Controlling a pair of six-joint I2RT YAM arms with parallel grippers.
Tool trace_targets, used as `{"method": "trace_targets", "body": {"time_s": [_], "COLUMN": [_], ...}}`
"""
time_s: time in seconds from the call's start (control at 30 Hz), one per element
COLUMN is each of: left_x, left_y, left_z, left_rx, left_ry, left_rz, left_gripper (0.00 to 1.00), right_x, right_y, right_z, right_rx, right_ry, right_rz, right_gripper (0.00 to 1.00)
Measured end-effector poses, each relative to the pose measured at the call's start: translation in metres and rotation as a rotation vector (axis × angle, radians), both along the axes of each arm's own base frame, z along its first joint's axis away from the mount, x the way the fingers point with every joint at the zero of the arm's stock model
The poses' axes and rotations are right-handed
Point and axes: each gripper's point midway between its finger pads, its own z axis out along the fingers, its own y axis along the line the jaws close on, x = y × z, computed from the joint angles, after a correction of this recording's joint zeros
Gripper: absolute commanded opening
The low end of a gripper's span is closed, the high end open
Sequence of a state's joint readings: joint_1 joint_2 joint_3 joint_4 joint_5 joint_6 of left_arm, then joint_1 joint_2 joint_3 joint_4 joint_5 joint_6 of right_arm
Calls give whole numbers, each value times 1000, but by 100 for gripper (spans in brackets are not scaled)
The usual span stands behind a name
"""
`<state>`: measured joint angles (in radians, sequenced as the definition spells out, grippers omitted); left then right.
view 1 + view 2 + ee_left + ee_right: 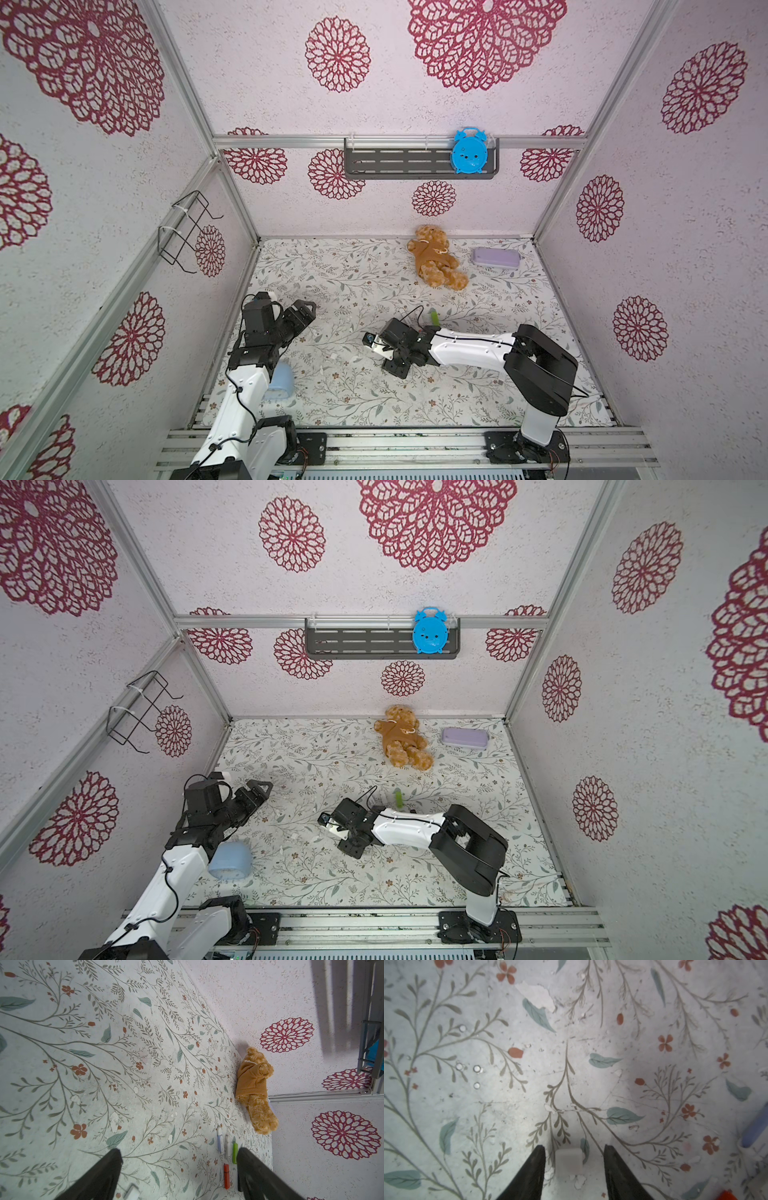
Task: Close the usb drive cover
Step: Move the cover to the center of the board, then pick up the cover from the center of the board.
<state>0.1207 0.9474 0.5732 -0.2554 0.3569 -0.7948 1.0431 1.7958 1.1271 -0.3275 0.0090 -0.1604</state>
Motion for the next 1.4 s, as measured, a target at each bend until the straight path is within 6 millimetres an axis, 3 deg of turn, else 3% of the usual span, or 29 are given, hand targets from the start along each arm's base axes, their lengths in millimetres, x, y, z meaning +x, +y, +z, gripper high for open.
{"method": "trace_targets", "body": {"time_s": [0.1, 0.27, 0.3, 0.4, 0.47, 0.53, 0.63, 0.77, 1.13, 1.4], "left_x": [-1, -4, -5, -7, -8, -9, -10, -11, -12, -12], "left_y": [0, 2, 2, 4, 5, 6, 8, 8, 8, 8], "left_z": [2, 25, 30, 42, 46, 49, 50, 48, 48, 46], "left_rx": [2, 33, 41, 66, 83, 97, 114, 126, 148, 147], "left_ry": [-8, -92, -113, -162, -178, -191, -202, -201, -205, -204], "left_rz": [-1, 5, 5, 3, 5, 7, 12, 6, -8, -8], "left_gripper": [90, 91, 91, 92, 92, 92, 93, 93, 94, 94], "right_x": [7, 22, 24, 32, 41, 49, 53, 39, 2, -7], "right_y": [6, 4, 2, -11, -21, -27, -31, -33, -12, -23], "right_z": [19, 84, 98, 133, 137, 124, 85, 40, 23, 0], "right_rx": [34, 149, 181, 270, 285, 255, 159, 55, -73, -172], "right_ry": [-39, -173, -199, -248, -244, -211, -110, 0, 41, 92], "right_rz": [-9, -48, -58, -99, -125, -144, -150, -104, 48, 28], "right_gripper": [58, 70, 96, 99, 99, 98, 89, 83, 68, 61]}}
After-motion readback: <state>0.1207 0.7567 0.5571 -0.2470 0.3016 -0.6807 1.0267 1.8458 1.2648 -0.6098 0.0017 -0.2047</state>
